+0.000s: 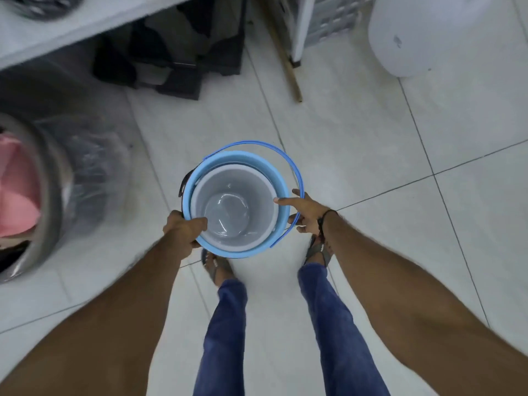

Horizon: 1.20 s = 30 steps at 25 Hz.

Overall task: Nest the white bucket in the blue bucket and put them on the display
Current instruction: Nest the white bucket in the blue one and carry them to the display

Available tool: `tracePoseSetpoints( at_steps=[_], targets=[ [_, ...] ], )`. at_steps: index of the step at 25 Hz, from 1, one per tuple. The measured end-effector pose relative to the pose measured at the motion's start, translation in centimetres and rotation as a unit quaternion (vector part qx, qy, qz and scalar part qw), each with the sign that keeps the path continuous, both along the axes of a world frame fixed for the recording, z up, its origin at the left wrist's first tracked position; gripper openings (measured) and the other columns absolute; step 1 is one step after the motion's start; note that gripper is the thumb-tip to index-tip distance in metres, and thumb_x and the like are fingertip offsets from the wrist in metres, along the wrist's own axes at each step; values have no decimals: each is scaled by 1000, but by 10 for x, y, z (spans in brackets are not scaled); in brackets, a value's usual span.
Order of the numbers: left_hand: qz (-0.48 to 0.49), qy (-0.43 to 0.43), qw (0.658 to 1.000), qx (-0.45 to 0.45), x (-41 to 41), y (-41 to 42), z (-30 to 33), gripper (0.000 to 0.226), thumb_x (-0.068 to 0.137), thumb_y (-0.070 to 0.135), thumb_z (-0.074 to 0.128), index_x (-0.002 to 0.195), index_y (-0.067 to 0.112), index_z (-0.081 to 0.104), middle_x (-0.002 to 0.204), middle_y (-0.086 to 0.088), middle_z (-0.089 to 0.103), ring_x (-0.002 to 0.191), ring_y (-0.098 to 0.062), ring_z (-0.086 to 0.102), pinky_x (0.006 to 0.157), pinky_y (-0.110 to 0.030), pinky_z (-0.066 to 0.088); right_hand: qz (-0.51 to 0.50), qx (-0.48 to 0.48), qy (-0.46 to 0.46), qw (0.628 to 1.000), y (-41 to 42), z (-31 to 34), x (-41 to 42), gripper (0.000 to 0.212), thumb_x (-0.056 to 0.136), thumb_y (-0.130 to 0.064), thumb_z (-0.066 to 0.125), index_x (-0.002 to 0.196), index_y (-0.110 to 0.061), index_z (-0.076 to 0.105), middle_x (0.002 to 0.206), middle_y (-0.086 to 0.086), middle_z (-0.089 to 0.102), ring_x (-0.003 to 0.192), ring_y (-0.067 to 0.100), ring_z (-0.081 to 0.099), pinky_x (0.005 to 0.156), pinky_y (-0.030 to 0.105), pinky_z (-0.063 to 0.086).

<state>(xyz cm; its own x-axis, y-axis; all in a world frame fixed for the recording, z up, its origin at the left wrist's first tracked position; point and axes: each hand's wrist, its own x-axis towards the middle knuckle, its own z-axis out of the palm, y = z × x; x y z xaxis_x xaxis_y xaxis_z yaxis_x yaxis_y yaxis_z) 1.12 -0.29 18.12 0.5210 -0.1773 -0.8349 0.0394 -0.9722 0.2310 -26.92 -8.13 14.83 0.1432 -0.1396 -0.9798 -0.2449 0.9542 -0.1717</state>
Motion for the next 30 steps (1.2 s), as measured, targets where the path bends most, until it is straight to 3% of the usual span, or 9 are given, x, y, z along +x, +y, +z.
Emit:
tracePoseSetpoints(
  at_steps=[4, 8, 10, 12, 15, 17, 19, 23, 30],
  targets=[
    [13, 56, 998, -15, 101, 13, 127, 45, 73, -4, 70, 114, 3, 52, 115, -22, 61, 78, -34, 65, 66, -47, 60, 82, -19, -43, 996, 1, 120, 86, 43, 66, -48, 87, 90, -27, 60, 71, -5, 65, 61, 10, 58, 56, 28, 30],
    [0, 96, 994, -49, 187, 8, 240, 40, 74, -3, 65, 113, 0, 59, 105, -25, 67, 85, -38, 69, 76, -49, 62, 143, -82, -52, 985, -16, 237, 157, 38, 56, -58, 90, 61, -27, 67, 69, -4, 71, 57, 10, 66, 50, 28, 24],
    [-4, 123, 989, -77, 230, -1, 299, 35, 75, 0, 65, 109, -3, 60, 92, -23, 67, 78, -36, 69, 67, -44, 63, 183, -122, -54, 974, -35, 304, 196, 44, 49, -63, 91, 62, -28, 67, 72, -4, 71, 60, 11, 67, 49, 26, 23],
    [-13, 124, 987, -99, 260, -14, 348, 32, 74, 3, 63, 105, -4, 62, 86, -21, 67, 76, -33, 68, 75, -44, 62, 220, -168, -39, 960, -57, 355, 226, 53, 45, -68, 90, 71, -28, 66, 74, -3, 68, 64, 14, 63, 47, 25, 24],
    [-21, 110, 982, -154, 305, -40, 422, 10, 77, 7, 60, 86, 2, 61, 55, -14, 64, 52, -24, 65, 70, -39, 61, 263, -239, -31, 934, -93, 433, 275, 57, 44, -75, 85, 67, -25, 66, 63, 1, 61, 47, 15, 50, 44, 21, 28],
    [-7, 95, 974, -207, 331, -64, 463, 11, 77, 8, 59, 86, 3, 60, 58, -13, 62, 55, -23, 63, 67, -38, 60, 257, -300, -14, 919, -124, 480, 302, 59, 48, -76, 81, 66, -22, 67, 62, 3, 60, 44, 15, 50, 44, 22, 34],
    [-9, 87, 966, -244, 354, -94, 495, 14, 78, 9, 59, 88, 0, 59, 67, -15, 63, 61, -27, 65, 80, -43, 61, 242, -354, -12, 903, -159, 520, 325, 62, 52, -76, 79, 76, -20, 65, 65, 4, 57, 46, 16, 48, 48, 25, 36],
    [-22, 77, 950, -301, 386, -165, 551, 10, 78, 9, 60, 85, 2, 61, 52, -12, 69, 47, -22, 69, 47, -33, 61, 214, -434, -27, 875, -236, 577, 360, 59, 54, -76, 75, 76, -23, 66, 58, -1, 58, 43, 14, 50, 47, 23, 44],
    [-29, 67, 947, -314, 423, -306, 559, 18, 77, 8, 60, 94, 8, 61, 78, -12, 67, 69, -23, 68, 61, -35, 63, 170, -442, -37, 880, -379, 578, 408, 56, 54, -73, 76, 81, -24, 73, 70, 0, 65, 57, 17, 56, 57, 26, 53]
  ],
)
